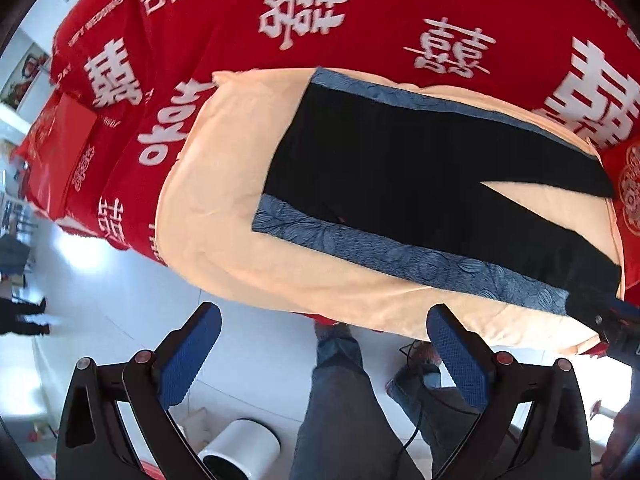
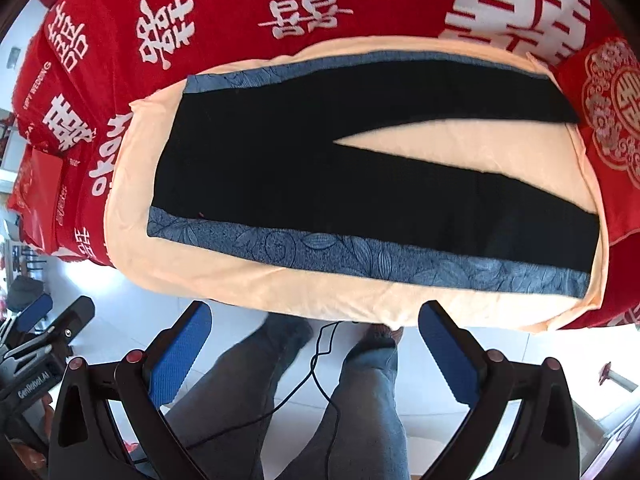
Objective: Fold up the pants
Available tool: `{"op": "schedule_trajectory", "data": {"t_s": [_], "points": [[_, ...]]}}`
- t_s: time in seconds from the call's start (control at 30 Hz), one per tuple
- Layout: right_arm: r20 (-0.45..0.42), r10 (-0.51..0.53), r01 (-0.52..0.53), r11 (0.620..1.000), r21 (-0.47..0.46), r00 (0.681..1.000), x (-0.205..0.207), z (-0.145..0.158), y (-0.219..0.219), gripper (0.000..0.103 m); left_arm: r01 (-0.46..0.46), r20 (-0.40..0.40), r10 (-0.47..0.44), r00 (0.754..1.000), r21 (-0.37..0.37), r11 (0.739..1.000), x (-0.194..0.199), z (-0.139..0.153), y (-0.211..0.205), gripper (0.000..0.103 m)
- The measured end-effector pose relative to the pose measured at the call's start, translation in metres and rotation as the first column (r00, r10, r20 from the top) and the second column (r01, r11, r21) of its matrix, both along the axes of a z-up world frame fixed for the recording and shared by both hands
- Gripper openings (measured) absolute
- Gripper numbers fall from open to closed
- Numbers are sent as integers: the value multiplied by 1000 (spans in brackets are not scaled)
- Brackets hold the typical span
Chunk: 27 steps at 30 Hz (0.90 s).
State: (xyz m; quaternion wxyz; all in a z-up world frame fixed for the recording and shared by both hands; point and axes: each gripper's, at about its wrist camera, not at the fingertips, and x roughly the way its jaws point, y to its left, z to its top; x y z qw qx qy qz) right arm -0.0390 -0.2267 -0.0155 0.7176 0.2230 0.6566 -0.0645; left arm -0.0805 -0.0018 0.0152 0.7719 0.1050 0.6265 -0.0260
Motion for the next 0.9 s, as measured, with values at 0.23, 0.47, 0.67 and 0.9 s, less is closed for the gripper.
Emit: {"op": "schedule_trajectory", "data": {"t_s": [0.23, 0.47, 0.67, 0.9], "points": [[26, -116, 112, 987, 116, 993, 0, -22, 11, 103, -2, -45, -2, 999, -68, 998, 36, -36, 42, 103], [13, -187, 174, 938, 298, 982, 12, -74, 51, 103, -6, -110, -7, 994, -124, 992, 78, -98, 78, 103], [-64, -286, 279, 824, 493, 956, 24, -152, 80, 103, -36, -162, 5, 987, -186, 982, 99, -164, 90, 103], [-83, -368, 346, 742, 574, 926, 24, -222, 79, 58, -55, -209, -9, 978, -299, 953, 106, -220, 82, 90]]}}
